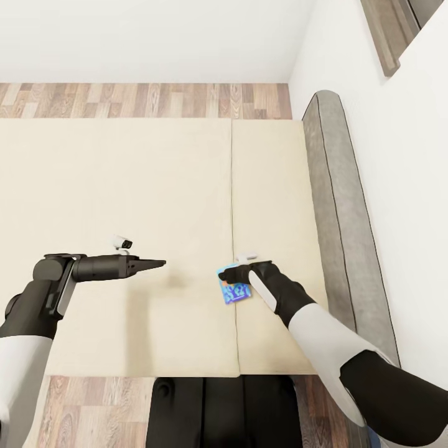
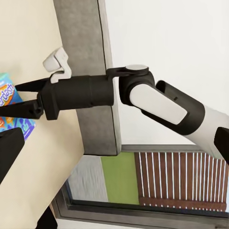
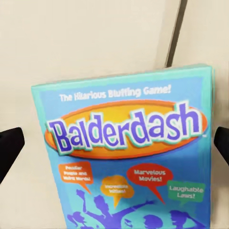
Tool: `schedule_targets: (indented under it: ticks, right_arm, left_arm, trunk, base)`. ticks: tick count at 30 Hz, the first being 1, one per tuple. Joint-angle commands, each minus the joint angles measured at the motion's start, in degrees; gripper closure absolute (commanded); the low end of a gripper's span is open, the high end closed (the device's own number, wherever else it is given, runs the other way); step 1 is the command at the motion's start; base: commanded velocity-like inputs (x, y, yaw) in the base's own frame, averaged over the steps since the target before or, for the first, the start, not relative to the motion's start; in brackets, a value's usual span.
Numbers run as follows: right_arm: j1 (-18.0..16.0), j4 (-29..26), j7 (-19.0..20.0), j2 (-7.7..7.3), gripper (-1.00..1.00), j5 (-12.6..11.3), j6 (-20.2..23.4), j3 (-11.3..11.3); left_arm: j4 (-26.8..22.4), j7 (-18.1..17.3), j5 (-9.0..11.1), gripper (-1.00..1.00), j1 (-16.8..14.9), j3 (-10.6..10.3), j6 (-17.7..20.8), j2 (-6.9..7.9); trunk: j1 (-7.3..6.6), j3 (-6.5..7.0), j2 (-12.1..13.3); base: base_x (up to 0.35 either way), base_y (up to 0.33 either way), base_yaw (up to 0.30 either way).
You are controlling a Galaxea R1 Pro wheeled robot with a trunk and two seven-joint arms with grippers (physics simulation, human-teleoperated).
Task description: Put all the toys in the child's room - the three board games (two on the bed and one on the table), the two jigsaw puzzles on the table, and the tennis ball on the table - inside the toy box on the table in the child's room.
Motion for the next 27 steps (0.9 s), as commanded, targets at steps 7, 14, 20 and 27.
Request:
schedule_targets:
  ticks: [7, 14, 20, 27]
  right_arm:
    - [-0.1, 1.6, 0.0, 1.58, -1.00, -0.1, 0.3, 0.5]
    - [-0.1, 3.4, 0.0, 1.59, -1.00, -0.1, 0.1, 0.5]
    - [0.0, 5.1, 0.0, 1.59, -1.00, -0.1, 0.0, 0.5]
    - [0.0, 5.8, 0.0, 1.59, -1.00, 0.0, -0.5, 0.5]
  left_arm:
    - [0.0, -0.2, 0.0, -1.00, 0.0, 0.0, 0.6, 0.05]
    - [0.0, -0.2, 0.0, -1.00, 0.0, 0.1, 0.6, 0.05]
    - [0.0, -0.2, 0.0, -1.00, 0.0, 0.0, 0.6, 0.05]
    - [0.0, -0.2, 0.0, -1.00, 0.0, 0.0, 0.6, 0.05]
  trunk:
    - [0.03, -0.06, -0.1]
    - [0.03, -0.06, -0.1]
    - [0.03, -0.06, -0.1]
    - [0.03, -0.06, -0.1]
  base:
    - [0.000, 0.000, 0.000]
    - [0.000, 0.000, 0.000]
    - [0.000, 0.000, 0.000]
    - [0.000, 0.000, 0.000]
